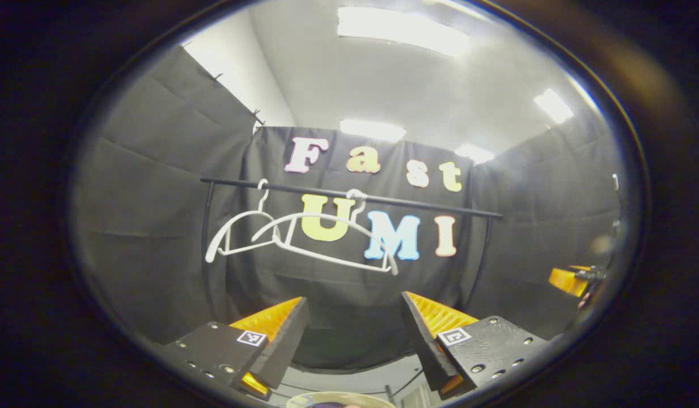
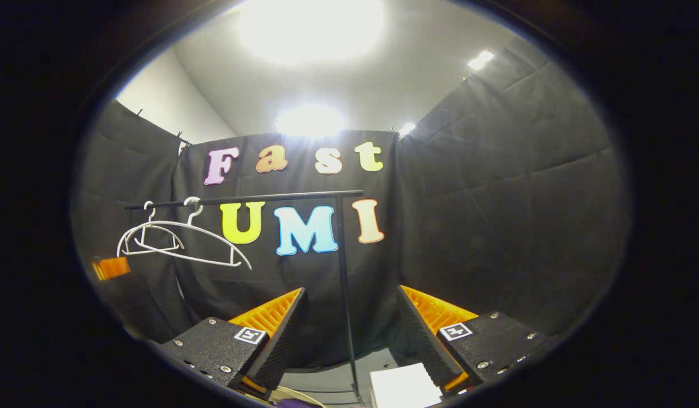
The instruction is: Grasp the clothes on the hanger with both hands and then place them into the laundry hamper below.
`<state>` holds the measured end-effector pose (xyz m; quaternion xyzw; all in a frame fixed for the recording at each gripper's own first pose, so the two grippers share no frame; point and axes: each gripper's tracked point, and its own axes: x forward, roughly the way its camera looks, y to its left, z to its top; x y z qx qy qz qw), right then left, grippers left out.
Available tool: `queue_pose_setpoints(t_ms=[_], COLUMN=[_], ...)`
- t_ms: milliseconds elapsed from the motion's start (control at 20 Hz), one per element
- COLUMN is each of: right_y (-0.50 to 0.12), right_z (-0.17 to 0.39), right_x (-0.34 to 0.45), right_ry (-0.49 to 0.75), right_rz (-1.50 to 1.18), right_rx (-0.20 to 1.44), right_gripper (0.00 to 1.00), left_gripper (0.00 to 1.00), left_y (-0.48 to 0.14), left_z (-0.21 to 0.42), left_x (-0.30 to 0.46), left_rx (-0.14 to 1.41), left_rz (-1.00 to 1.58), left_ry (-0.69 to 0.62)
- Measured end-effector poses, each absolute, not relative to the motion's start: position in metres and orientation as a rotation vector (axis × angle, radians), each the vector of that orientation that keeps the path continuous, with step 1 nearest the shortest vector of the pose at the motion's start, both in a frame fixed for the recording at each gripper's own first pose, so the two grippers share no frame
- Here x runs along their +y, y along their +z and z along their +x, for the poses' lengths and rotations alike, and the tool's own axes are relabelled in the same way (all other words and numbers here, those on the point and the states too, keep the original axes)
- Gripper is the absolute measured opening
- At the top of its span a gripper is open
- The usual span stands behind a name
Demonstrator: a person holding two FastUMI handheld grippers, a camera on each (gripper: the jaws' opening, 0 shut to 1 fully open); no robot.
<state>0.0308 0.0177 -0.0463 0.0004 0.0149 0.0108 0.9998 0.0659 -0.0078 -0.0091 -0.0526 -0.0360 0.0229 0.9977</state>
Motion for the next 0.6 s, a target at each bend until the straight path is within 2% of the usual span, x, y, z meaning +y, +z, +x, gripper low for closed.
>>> queue_pose_setpoints(t_ms=[100,150,200,300,600], right_y=[-0.040,-0.043,-0.047,-0.052,-0.054], right_z=[0.032,0.032,0.033,0.032,0.034], right_x=[-0.014,-0.029,-0.037,-0.049,-0.029], right_ry=[0.022,0.017,0.020,0.039,0.124], right_rz=[-0.031,-0.046,-0.059,-0.081,-0.093], right_rx=[-0.001,-0.004,0.000,-0.003,-0.018], right_gripper=[0.91,0.99,0.95,0.95,0.95], left_gripper=[0.97,0.97,0.97,0.97,0.97], left_y=[0.007,0.009,0.005,-0.003,-0.003], left_z=[0.049,0.042,0.035,0.018,0.000], left_x=[-0.035,-0.045,-0.051,-0.061,-0.060], left_rx=[-0.104,-0.102,-0.096,-0.097,-0.075], left_rz=[-0.094,-0.086,-0.082,-0.078,-0.164], left_ry=[0.048,0.063,0.077,0.110,0.140])
